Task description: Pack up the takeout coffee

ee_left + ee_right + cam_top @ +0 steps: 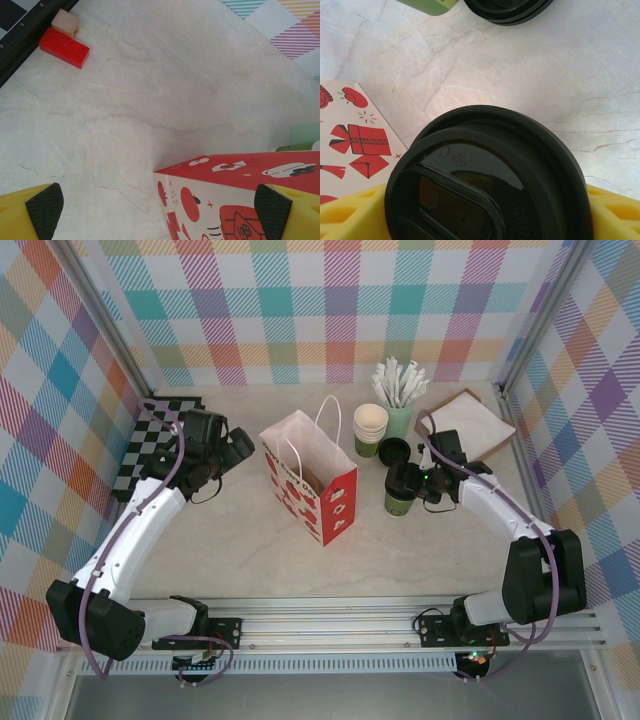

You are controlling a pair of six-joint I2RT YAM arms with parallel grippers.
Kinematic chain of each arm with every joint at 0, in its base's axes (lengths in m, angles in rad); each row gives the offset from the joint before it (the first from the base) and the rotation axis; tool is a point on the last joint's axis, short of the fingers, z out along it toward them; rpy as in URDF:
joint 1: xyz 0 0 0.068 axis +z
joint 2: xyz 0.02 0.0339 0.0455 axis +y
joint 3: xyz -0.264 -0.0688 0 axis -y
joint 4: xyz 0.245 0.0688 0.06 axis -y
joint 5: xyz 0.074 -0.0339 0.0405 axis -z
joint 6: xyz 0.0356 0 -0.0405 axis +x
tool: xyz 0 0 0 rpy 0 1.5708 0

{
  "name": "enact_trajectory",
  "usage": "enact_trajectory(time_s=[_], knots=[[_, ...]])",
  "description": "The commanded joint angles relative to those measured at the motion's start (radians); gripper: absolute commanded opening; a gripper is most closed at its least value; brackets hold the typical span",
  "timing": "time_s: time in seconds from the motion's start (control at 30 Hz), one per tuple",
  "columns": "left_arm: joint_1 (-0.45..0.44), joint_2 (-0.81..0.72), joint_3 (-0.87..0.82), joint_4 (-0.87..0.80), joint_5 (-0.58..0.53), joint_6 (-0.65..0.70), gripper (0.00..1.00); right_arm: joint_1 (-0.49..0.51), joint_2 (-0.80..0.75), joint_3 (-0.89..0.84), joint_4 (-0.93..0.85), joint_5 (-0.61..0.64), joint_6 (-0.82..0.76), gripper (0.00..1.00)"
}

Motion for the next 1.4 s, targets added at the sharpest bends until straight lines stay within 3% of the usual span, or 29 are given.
enact_trajectory(time_s=[0.0,0.27,0.4,0.73,1.0,1.37], knots=[[0.014,-0.009,-0.021,0.014,0.003,0.001,1.0,0.012,-0.015,0.0,-0.012,0.01,-0.011,0.79],[0.014,-0.012,-0.014,0.002,-0.006,0.022,1.0,0.013,-0.007,0.023,-0.06,-0.018,-0.045,0.85],[0.013,-0.022,-0.015,-0.006,-0.029,0.021,1.0,0.013,0.001,0.048,-0.106,-0.007,-0.086,1.0],[0.013,-0.052,-0.027,-0.006,-0.077,0.02,1.0,0.052,0.091,0.262,-0.43,0.137,-0.034,1.0],[0.014,-0.063,-0.043,-0.009,-0.1,0.02,1.0,0.083,0.184,0.383,-0.534,0.214,0.024,1.0],[0.015,-0.08,-0.078,-0.014,-0.124,0.037,1.0,0.115,0.262,0.459,-0.581,0.177,0.019,1.0]])
